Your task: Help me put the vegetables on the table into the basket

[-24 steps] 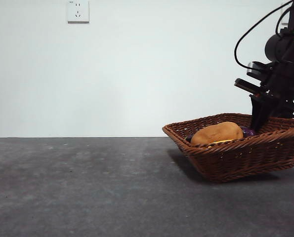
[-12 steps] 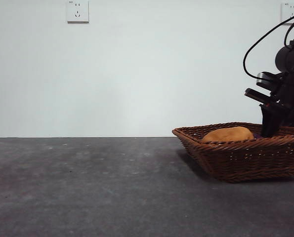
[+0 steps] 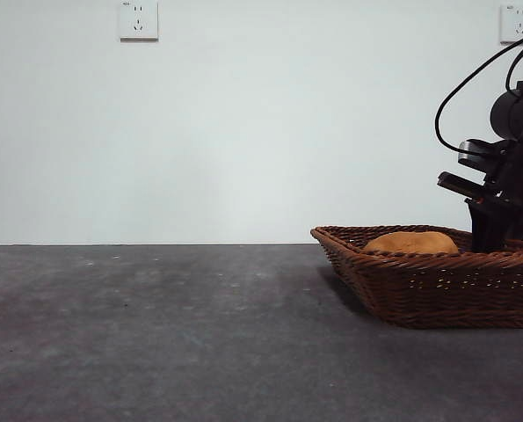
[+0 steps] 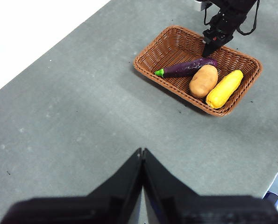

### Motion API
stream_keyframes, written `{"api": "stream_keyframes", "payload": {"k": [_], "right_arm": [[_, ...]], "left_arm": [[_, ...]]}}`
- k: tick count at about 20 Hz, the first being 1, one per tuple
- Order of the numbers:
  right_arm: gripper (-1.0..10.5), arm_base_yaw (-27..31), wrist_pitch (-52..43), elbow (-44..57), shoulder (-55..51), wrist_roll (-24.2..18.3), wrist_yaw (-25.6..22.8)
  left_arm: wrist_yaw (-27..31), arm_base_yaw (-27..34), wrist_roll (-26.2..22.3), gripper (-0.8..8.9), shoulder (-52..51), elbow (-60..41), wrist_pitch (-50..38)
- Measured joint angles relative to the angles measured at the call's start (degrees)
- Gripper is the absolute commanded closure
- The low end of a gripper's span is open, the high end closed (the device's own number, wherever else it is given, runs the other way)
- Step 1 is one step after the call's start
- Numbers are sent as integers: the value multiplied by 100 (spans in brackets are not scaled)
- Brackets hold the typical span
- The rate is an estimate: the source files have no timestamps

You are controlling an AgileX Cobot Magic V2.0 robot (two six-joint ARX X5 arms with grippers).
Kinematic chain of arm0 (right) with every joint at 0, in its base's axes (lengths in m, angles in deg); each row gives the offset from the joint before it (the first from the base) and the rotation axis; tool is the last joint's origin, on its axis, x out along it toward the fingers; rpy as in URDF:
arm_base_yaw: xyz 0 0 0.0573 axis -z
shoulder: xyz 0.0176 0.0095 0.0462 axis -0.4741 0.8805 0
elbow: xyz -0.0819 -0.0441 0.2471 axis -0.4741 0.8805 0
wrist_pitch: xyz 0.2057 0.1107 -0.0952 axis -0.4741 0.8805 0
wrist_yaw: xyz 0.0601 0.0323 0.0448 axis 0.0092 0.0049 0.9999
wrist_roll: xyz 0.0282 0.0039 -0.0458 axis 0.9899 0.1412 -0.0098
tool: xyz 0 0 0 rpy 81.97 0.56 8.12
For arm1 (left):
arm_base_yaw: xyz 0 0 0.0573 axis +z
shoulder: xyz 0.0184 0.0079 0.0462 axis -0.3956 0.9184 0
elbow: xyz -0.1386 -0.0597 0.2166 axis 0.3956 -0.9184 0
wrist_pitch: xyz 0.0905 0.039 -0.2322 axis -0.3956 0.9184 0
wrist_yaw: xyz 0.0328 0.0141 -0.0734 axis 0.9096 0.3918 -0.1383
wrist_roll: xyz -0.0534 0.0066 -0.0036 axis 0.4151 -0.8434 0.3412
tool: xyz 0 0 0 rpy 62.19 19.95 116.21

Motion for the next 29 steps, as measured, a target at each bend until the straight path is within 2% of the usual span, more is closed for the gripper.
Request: {"api": "stream_keyframes", "payload": {"k": [1,2,5,9,11,12,13,16,19,24,29], "right_arm": [[602,-15,133,11,9,-4,-59],[564,-17,227,31,31,-9,-151],[564,-11,98,24,-188,9,-190],[576,-11,256,-96,-1569,142,-337],[784,-13,973,-96,-2262,173,42],[893,-22,1484,-96,-2673,107,424],[958,-46,1928,-96,-3025,-26,678],[958,-114,2889,-96,-3864,-424,802],[958,-173,3342,-96,-4419,-579,804],[945,-175,3654,-96,-4728,-599,802],[945,-175,3467,-96,-4725,-599,697]], "left_arm": [[0,0,0,820,0,0,2],[0,0,-2,820,0,0,2],[0,0,-2,820,7,0,37],[0,0,0,820,7,0,37],[0,0,-2,820,7,0,37],[0,0,0,819,7,0,37],[0,0,0,819,7,0,39],[0,0,0,819,7,0,90],[0,0,0,818,7,0,90],[2,0,0,817,7,0,90],[0,0,-2,818,7,0,107]]}}
